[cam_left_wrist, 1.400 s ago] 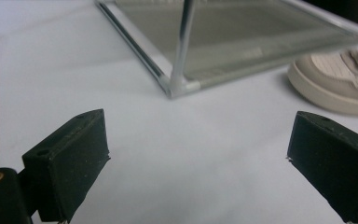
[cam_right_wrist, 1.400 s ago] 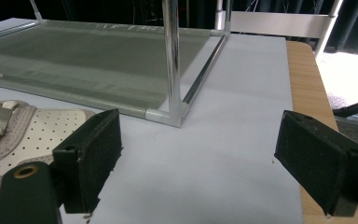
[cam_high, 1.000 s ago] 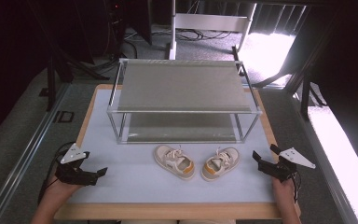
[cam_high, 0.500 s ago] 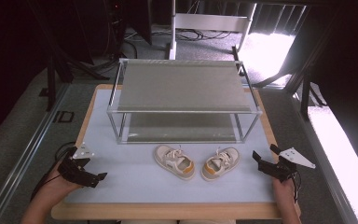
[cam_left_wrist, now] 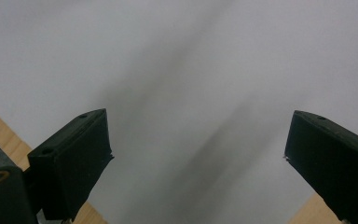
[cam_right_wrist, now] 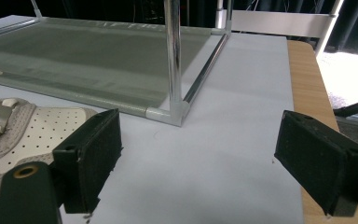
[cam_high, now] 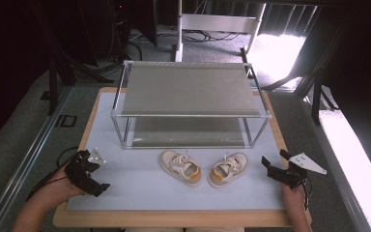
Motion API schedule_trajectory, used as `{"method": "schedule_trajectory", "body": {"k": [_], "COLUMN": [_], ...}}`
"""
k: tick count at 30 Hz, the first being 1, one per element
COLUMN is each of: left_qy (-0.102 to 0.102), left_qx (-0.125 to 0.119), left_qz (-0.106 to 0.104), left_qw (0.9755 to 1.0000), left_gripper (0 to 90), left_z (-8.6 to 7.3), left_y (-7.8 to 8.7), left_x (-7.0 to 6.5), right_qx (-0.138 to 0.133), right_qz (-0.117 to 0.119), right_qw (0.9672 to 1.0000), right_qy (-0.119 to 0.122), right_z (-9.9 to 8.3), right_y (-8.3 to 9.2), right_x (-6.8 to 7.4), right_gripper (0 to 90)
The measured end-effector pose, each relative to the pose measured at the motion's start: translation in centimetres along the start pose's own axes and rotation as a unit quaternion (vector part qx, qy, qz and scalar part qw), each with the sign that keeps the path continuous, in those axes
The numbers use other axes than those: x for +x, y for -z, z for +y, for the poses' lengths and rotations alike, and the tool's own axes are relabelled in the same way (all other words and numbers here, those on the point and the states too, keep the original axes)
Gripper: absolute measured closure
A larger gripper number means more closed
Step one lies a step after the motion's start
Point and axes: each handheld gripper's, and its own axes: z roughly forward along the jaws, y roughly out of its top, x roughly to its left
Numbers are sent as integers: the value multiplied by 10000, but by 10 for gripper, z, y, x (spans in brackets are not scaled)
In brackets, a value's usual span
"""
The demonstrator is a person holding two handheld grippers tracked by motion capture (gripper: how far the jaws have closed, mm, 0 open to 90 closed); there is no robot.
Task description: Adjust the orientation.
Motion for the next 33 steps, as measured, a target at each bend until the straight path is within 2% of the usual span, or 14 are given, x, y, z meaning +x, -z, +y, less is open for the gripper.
{"method": "schedule_trajectory", "body": {"k": [1,2,3,4,5,12,16,18,19,20,23,25,33], "left_qy": [0,-74,-74,-158,-220,-308,-300,-316,-312,-324,-295,-349,-490], "left_qx": [0,155,155,340,461,722,745,678,638,612,542,590,490], "left_qz": [0,9,9,104,95,58,-15,-36,-86,-47,-134,-184,-244], "left_qw": [10000,9999,9999,9992,9987,9969,9968,9972,9974,9976,9980,9975,9973], "left_gripper": [65,65,65,65,65,65,65,75,109,110,110,110,116], "left_z": [0,3,3,5,7,14,16,18,18,20,22,25,39], "left_y": [0,-1,-1,-2,-2,-4,-5,-4,-4,-3,-1,-1,2], "left_x": [0,0,0,-1,-1,-4,-5,-5,-6,-6,-7,-8,-16], "right_qx": [0,2,2,4,4,-1,0,-1,-2,0,0,0,0], "right_qz": [0,-2,-2,-7,-10,-25,-26,-24,-26,-28,-33,-31,-31], "right_qw": [10000,10000,10000,10000,10000,10000,10000,10000,10000,10000,10000,10000,10000], "right_qy": [0,1,1,0,8,37,37,34,34,32,44,39,36], "right_z": [0,0,0,0,0,0,0,0,0,0,0,0,0], "right_y": [0,0,0,0,0,0,0,0,0,0,0,0,0], "right_x": [0,0,0,0,0,1,1,1,1,1,1,1,0], "right_gripper": [141,141,141,141,141,141,141,141,141,141,141,141,141]}}
